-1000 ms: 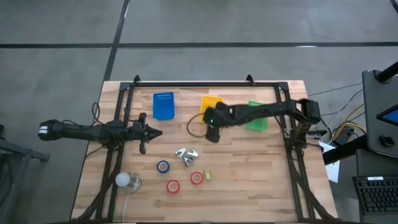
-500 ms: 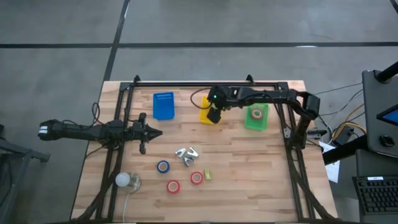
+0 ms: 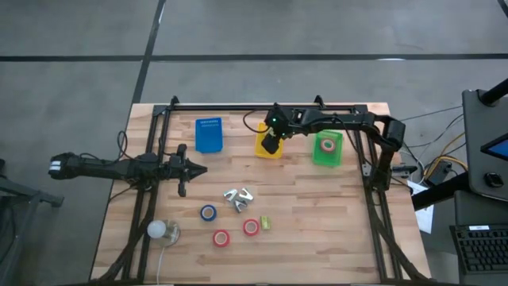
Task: Pick and place Stapler, Stapler remover, tape
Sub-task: Put the right green staple box into the yellow bin
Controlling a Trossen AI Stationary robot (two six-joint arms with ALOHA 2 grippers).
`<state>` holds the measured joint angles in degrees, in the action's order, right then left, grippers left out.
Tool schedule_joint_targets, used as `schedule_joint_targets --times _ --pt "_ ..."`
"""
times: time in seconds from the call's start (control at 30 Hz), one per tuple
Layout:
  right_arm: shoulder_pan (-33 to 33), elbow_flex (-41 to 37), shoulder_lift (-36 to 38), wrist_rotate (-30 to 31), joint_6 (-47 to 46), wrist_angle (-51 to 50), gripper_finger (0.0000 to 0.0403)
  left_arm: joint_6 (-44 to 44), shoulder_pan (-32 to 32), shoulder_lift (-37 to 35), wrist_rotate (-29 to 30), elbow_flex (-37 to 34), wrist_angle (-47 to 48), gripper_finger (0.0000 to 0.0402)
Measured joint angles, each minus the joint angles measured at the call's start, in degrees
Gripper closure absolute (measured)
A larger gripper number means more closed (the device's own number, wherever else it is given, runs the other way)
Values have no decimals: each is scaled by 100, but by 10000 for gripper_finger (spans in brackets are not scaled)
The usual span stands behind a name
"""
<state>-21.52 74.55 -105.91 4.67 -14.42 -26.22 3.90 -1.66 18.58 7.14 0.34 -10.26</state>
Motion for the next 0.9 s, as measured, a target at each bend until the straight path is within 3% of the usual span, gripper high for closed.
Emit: schedule_joint_targets --times 0.9 --pt "-89 -85 -199 -155 -40 180 160 0 -2 -2 0 0 2 367"
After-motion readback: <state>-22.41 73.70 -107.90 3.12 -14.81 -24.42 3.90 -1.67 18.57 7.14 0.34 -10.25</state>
